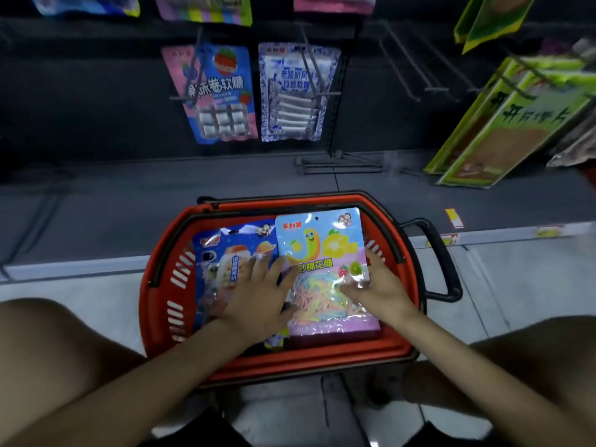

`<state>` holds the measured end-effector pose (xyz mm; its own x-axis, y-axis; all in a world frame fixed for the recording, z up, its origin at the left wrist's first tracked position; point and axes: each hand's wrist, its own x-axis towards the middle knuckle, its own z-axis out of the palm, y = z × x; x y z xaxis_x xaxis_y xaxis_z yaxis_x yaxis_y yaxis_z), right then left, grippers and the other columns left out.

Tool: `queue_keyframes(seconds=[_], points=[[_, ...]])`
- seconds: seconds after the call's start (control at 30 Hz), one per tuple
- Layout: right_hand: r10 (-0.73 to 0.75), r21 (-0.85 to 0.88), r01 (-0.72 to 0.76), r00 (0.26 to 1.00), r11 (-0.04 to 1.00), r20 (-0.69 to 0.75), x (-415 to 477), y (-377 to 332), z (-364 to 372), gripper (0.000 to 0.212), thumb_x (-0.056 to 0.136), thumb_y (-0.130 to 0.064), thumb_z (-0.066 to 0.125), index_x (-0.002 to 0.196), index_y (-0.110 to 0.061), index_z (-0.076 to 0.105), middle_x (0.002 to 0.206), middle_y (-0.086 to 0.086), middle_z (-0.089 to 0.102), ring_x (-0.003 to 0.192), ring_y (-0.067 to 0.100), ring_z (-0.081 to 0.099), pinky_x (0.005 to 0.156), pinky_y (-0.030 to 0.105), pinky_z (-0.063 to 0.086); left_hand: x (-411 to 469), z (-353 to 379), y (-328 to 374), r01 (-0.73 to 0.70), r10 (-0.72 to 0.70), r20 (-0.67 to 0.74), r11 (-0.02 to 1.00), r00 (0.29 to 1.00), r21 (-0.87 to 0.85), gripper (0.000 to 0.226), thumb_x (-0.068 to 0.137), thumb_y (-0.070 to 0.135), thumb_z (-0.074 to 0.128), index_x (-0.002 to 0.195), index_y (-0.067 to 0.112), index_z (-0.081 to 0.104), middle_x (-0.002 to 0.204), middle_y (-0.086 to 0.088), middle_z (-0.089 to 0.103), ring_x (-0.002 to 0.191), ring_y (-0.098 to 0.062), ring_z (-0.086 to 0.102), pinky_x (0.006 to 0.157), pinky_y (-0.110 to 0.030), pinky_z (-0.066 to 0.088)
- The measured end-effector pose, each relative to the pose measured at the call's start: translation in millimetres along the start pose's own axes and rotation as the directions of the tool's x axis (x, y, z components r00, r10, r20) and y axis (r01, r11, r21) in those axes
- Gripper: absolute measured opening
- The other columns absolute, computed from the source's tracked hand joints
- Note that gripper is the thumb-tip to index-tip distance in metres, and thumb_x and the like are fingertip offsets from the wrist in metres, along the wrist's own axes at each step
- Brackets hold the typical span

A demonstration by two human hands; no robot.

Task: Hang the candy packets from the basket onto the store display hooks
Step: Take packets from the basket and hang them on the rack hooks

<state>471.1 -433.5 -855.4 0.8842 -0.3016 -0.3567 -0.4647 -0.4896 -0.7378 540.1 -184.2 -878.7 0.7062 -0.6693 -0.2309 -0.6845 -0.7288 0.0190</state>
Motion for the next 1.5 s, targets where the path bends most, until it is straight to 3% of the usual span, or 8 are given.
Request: queue_keyframes(seconds=[0.3, 0.4, 0.63, 0.83, 0.93, 1.1, 1.33, 1.5], points=[[0.059, 0.382, -0.046, 0.998, 0.923, -0.021, 1, -5, 0, 0.048, 0.076, -0.003, 0.091, 0.118, -0.009, 0.070, 0.102, 0.001, 0.080, 0.087, 0.011, 0.078, 0.077, 0.026, 0.063, 0, -6, 7, 0.077, -0.066, 0.057, 0.971, 0.996, -0.226, 0.074, 0.098, 0.061, 0.026, 0.164, 0.027, 0.026, 0.169, -0.001, 0.029, 0.159, -0.037, 0.012, 0.129, -0.055, 0.014], [0.061, 0.391, -0.067, 0.998, 0.918, 0.029, -3, -3, 2, 0.040, 0.075, -0.004, 0.091, 0.111, -0.007, 0.076, 0.104, 0.002, 0.081, 0.095, 0.020, 0.079, 0.091, 0.043, 0.063, -2, -11, 5, 0.076, -0.066, 0.043, 0.952, 0.997, -0.297, 0.065, 0.107, 0.053, 0.041, 0.165, 0.027, 0.026, 0.170, 0.002, 0.028, 0.160, -0.035, 0.010, 0.129, -0.054, 0.014], [0.086, 0.488, -0.073, 0.996, 0.870, -0.004, -14, -19, 0, 0.024, 0.079, 0.005, 0.084, 0.102, -0.001, 0.078, 0.103, 0.024, 0.078, 0.092, 0.032, 0.076, 0.086, 0.055, 0.060, -3, -21, 6, 0.033, -0.156, -0.168, 0.821, 0.974, -0.570, 0.027, 0.102, 0.034, 0.062, 0.125, 0.021, 0.055, 0.131, 0.002, 0.057, 0.122, -0.019, 0.051, 0.101, -0.041, 0.047], [-0.014, 0.638, 0.039, 0.999, 0.769, -0.044, -29, -47, -28, 0.024, 0.080, -0.002, 0.083, 0.103, -0.007, 0.078, 0.097, 0.017, 0.079, 0.083, 0.026, 0.077, 0.074, 0.037, 0.063, -2, -58, 5, 0.077, -0.441, -0.096, 0.357, 0.892, -0.931, 0.038, 0.094, 0.034, 0.077, 0.107, 0.017, 0.046, 0.108, 0.007, 0.059, 0.102, 0.001, 0.058, 0.078, -0.009, 0.046], [-0.056, 0.700, 0.070, 0.998, 0.711, -0.043, -33, -57, -32, 0.033, 0.074, -0.012, 0.083, 0.105, -0.004, 0.076, 0.094, 0.014, 0.076, 0.087, 0.024, 0.077, 0.071, 0.033, 0.063, -4, -81, 3, 0.015, -0.430, 0.029, -0.036, 0.903, -0.999, 0.052, 0.091, 0.030, 0.079, 0.131, 0.019, 0.048, 0.117, 0.004, 0.071, 0.107, -0.012, 0.070, 0.082, -0.021, 0.059], [-0.080, 0.762, 0.082, 0.996, 0.642, -0.040, -35, -74, -26, 0.035, 0.076, -0.008, 0.082, 0.109, -0.002, 0.074, 0.096, 0.017, 0.075, 0.087, 0.026, 0.077, 0.071, 0.035, 0.063, -4, -98, -1, -0.078, -0.379, 0.031, -0.269, 0.925, -0.960, 0.041, 0.093, 0.013, 0.074, 0.132, 0.013, 0.065, 0.120, -0.004, 0.077, 0.108, -0.028, 0.075, 0.089, -0.046, 0.062], [-0.231, 0.572, 0.313, 0.949, 0.758, -0.214, -33, -109, -20, 0.027, 0.088, -0.006, 0.080, 0.112, 0.001, 0.070, 0.083, 0.028, 0.069, 0.063, 0.027, 0.066, 0.060, 0.033, 0.058, -16, -115, -12, -0.197, -0.540, -0.062, -0.197, 0.839, -0.960, 0.028, 0.090, 0.009, 0.078, 0.117, 0.004, 0.072, 0.113, -0.011, 0.079, 0.103, -0.032, 0.077, 0.089, -0.052, 0.062], [-0.320, 0.483, 0.394, 0.919, 0.782, -0.232, -38, -139, -15, 0.023, 0.089, -0.006, 0.081, 0.107, -0.002, 0.068, 0.084, 0.024, 0.068, 0.072, 0.014, 0.071, 0.067, 0.023, 0.058, -40, -144, -23, -0.232, -0.603, -0.192, 0.012, 0.774, -0.973, 0.025, 0.094, 0.013, 0.077, 0.117, 0.010, 0.071, 0.109, -0.004, 0.080, 0.101, -0.023, 0.077, 0.088, -0.052, 0.063]])
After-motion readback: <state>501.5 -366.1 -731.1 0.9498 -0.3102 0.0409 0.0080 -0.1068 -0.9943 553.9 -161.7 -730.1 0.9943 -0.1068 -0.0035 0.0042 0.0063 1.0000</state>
